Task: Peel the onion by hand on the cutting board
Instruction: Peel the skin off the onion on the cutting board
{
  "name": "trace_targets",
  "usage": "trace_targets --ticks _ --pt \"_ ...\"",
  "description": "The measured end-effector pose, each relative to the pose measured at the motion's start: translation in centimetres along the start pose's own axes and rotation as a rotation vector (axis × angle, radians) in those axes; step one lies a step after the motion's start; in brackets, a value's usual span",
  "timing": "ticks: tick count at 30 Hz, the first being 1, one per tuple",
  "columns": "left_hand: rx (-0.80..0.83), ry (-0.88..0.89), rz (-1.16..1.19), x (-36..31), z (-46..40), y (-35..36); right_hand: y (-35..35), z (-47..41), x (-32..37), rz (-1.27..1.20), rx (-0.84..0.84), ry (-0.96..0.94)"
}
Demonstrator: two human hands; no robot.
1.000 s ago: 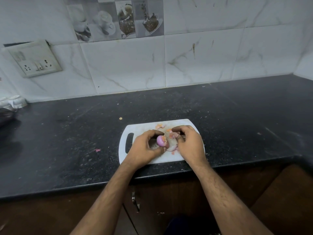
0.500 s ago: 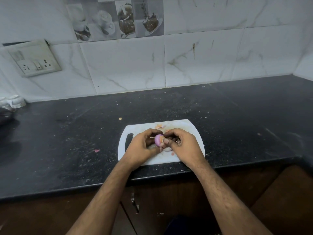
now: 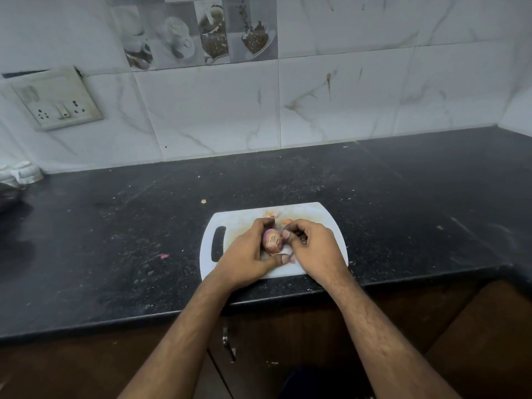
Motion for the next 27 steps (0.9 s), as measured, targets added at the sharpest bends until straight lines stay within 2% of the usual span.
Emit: trace_targets --ticks 6,11,16,19,23,27 --pt "-0.07 0.05 -0.106 -0.1 -0.4 -0.9 0.2 0.3 0.7 -0.004 0.012 -0.068" --pt "-0.127 0.034 0.082 -0.1 0.0 -1.4 0.2 0.4 0.9 -0.017 0.04 -0.075" --pt "-0.177 -0.01 0.113 0.1 0.2 -1.6 -0.3 0.2 0.5 0.008 -0.021 -0.036" --pt "-0.149 0.025 0.088 -0.1 0.2 -1.7 -0.3 -0.1 0.1 0.046 -0.04 -0.006" --pt "-0.151 0.013 0.176 -0.4 0.1 -1.5 0.1 -0.2 0.0 0.106 -0.031 0.005" --pt "-0.115 0.026 0.06 -0.4 0.0 -0.9 0.1 -0.1 0.2 0.107 -0.038 0.007"
Point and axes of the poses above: each hand's wrist, its own z-axis away from the middle knuckle, its own y-axis out of the palm, x = y × z, the point moved 9 cm from there along -z, towards the middle knuckle, and after that the axes turned 14 degrees about y, right-handed, at the moved point
